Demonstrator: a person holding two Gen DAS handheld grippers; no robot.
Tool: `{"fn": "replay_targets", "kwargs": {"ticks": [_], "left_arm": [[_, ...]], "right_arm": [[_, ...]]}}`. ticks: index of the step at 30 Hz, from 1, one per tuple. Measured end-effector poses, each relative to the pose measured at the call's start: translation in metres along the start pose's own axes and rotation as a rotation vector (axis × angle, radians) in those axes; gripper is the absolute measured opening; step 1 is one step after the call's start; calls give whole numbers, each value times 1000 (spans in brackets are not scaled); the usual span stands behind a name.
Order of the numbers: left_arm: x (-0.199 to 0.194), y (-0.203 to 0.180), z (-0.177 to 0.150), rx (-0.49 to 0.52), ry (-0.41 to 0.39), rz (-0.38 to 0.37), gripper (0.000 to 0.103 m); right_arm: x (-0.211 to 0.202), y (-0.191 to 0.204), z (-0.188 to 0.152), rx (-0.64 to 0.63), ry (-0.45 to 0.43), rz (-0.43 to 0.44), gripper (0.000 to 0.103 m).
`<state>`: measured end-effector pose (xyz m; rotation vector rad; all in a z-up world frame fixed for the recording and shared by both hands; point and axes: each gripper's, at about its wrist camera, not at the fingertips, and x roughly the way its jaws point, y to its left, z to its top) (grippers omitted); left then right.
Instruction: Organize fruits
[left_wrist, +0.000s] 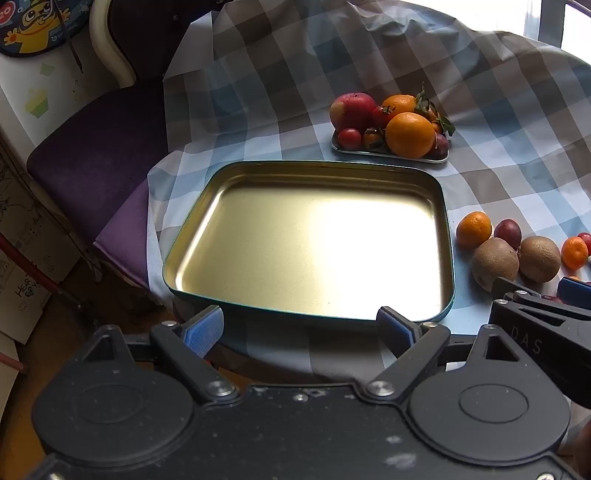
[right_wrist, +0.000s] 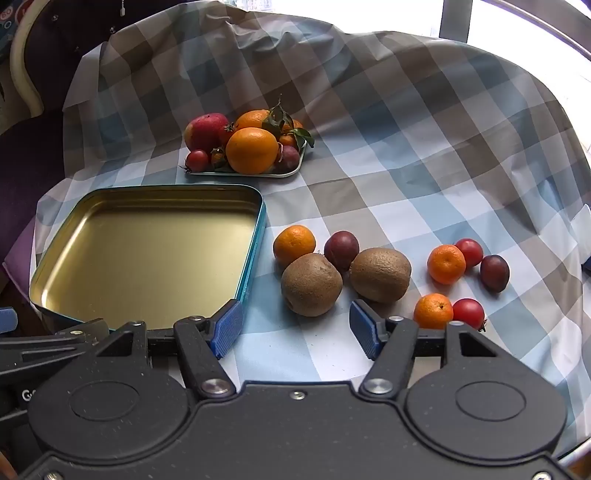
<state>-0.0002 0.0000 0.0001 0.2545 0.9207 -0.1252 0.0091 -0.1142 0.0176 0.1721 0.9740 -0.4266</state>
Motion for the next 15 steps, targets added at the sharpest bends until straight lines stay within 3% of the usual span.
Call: {"fn": "replay_targets", "kwargs": {"ticks": [15], "left_arm": [[-1, -2, 0, 11, 1, -4, 94]], "right_arm": [[2, -6, -2, 21, 11, 10, 66]]}}
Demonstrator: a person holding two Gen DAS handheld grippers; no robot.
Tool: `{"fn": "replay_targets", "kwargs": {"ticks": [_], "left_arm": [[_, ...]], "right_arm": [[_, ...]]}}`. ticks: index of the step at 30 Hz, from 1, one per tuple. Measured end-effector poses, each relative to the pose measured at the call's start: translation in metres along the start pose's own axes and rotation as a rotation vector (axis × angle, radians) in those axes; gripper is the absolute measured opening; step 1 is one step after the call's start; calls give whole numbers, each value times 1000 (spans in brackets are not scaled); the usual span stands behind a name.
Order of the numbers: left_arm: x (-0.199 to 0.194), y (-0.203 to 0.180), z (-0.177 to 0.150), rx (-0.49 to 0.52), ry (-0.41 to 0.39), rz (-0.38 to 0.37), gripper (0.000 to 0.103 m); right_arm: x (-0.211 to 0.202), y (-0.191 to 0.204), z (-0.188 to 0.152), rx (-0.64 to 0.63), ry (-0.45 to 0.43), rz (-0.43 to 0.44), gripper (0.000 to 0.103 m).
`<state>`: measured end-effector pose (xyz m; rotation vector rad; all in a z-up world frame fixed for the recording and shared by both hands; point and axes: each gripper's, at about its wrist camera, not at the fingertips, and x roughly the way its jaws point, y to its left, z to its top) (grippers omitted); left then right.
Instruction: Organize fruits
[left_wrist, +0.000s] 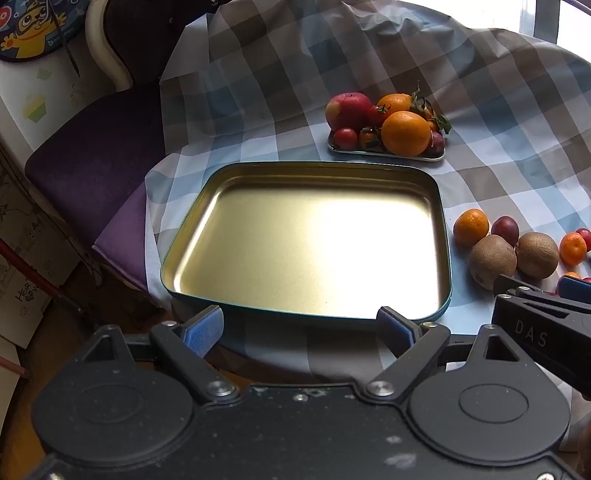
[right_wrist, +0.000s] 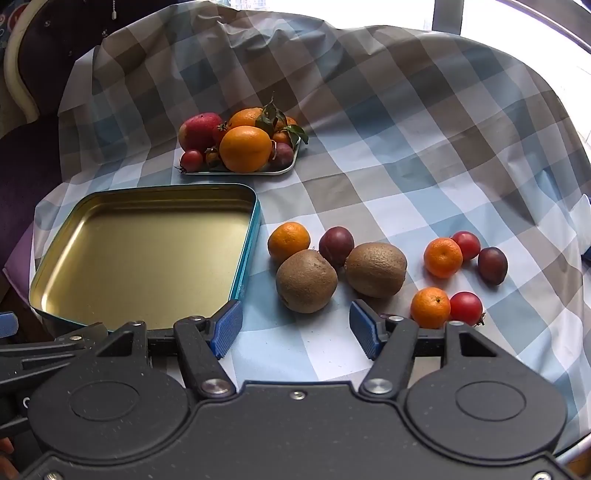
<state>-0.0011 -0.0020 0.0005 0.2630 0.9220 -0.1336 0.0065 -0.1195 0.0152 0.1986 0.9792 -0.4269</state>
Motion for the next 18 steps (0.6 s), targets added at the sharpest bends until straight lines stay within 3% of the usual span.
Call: {"fn": "replay_targets", "kwargs": {"ticks": [18], "left_arm": [[0, 0, -1, 11, 9, -11, 94]], "right_arm": [[2, 0, -5, 2, 8, -16, 66]]}}
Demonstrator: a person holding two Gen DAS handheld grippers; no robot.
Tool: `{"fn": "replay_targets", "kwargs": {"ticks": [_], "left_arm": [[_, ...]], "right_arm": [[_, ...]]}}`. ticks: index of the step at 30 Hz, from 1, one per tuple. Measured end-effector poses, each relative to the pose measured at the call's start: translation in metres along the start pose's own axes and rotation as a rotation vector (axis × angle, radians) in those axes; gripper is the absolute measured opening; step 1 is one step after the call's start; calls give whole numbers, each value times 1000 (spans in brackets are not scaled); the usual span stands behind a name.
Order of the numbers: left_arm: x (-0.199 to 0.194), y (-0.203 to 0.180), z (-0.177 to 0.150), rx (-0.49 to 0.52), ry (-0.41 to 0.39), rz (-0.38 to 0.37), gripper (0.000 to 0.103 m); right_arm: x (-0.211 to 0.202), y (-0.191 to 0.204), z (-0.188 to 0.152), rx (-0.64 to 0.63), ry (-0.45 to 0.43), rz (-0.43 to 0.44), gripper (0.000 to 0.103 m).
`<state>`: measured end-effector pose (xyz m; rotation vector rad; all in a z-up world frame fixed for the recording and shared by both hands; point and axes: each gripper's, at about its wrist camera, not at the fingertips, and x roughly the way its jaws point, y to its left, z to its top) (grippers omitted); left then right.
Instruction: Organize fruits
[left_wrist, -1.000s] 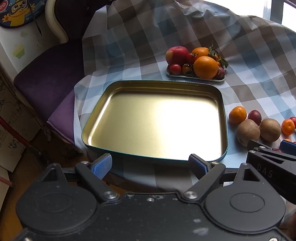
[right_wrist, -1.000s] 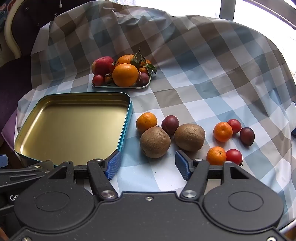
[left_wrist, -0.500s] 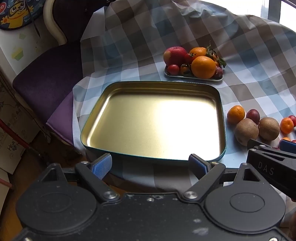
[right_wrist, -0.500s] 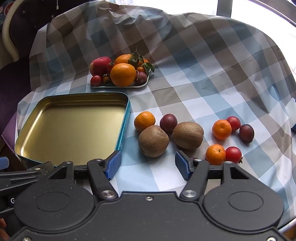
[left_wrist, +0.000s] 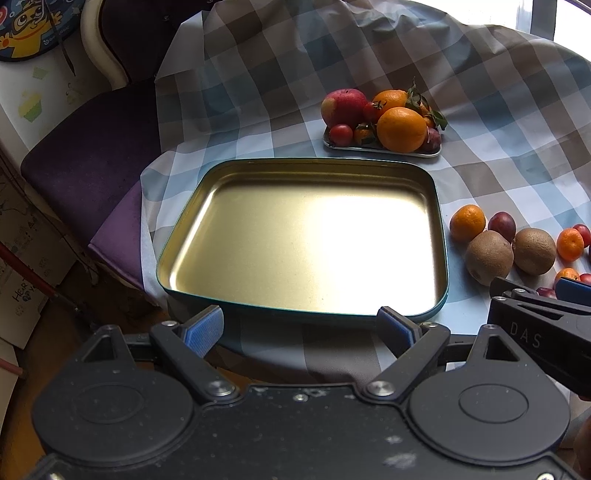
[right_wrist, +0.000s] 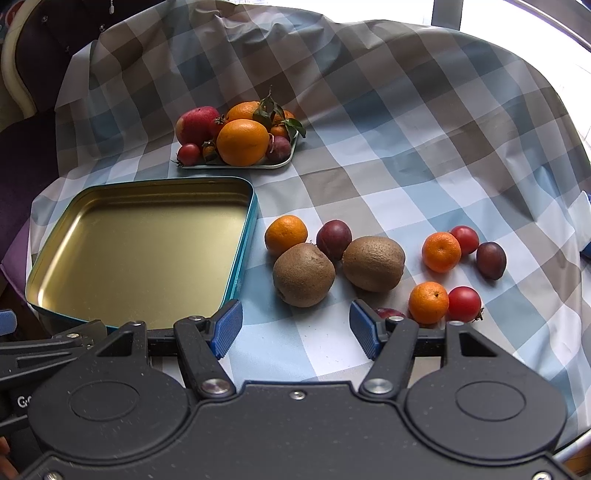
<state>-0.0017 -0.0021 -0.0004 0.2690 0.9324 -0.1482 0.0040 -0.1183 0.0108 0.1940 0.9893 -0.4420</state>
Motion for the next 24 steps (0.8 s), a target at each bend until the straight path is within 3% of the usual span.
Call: {"fn": "replay_targets", "kwargs": {"ticks": [24], "left_arm": [[0, 1, -1, -16, 3, -14, 94]], "right_arm": [[2, -2, -2, 7, 8, -1, 66]]}}
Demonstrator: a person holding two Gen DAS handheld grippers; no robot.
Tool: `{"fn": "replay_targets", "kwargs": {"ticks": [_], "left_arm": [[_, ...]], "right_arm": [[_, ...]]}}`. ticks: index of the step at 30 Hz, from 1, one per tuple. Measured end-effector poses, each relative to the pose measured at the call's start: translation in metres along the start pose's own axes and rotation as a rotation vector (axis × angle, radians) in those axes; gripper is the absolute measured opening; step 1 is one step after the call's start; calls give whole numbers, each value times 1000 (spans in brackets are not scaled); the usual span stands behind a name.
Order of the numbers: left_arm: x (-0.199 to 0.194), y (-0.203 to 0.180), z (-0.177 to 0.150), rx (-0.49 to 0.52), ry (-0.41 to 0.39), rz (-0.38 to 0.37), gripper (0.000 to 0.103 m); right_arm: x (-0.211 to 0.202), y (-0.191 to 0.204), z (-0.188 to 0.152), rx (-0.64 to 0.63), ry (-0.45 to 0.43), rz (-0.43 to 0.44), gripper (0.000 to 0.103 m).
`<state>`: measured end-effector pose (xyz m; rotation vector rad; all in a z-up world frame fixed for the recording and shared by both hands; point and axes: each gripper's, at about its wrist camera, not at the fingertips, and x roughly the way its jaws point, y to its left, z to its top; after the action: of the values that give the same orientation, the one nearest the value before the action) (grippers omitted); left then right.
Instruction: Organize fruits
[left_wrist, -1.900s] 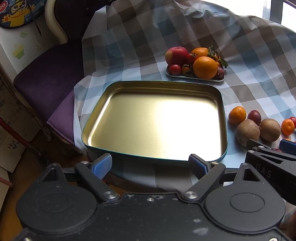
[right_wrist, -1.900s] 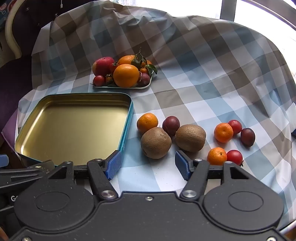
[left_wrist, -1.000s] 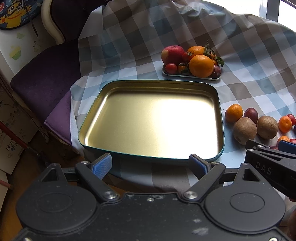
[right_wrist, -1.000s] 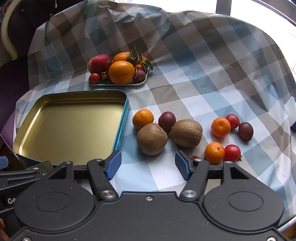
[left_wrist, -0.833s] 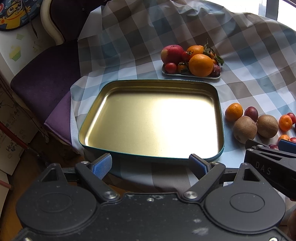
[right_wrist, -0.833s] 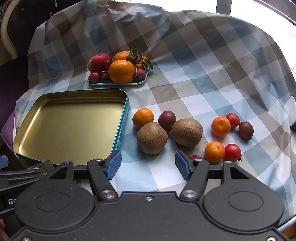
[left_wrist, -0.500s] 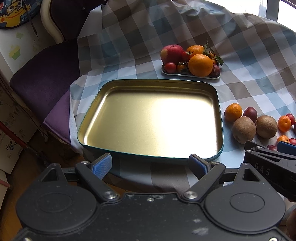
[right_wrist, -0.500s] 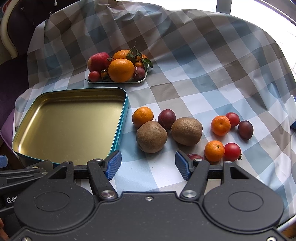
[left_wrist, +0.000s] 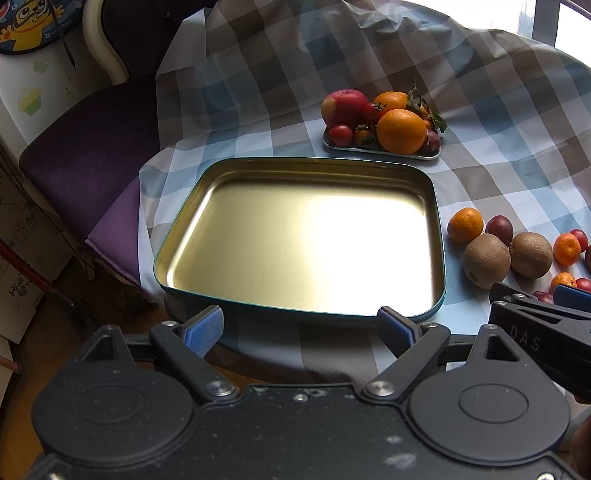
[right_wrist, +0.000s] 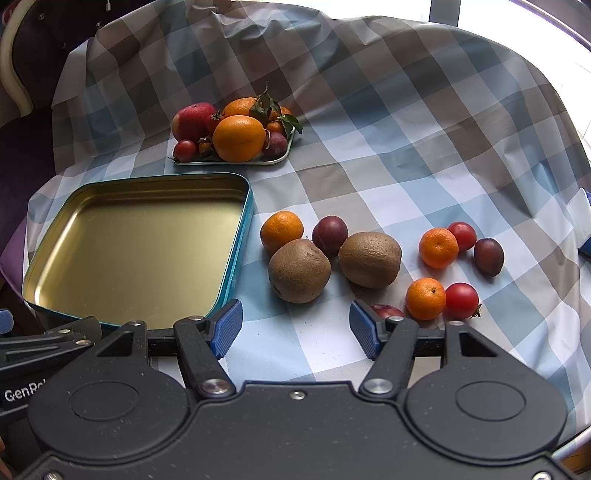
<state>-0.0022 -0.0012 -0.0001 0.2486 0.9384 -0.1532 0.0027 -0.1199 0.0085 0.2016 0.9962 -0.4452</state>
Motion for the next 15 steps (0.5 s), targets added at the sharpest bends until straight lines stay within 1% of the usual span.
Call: {"fn": "replay_targets", "kwargs": {"ticks": [15], "left_arm": [[1, 0, 1, -1, 4, -1, 94]], "right_arm": [[0, 0, 0, -8, 11, -7, 66]]}}
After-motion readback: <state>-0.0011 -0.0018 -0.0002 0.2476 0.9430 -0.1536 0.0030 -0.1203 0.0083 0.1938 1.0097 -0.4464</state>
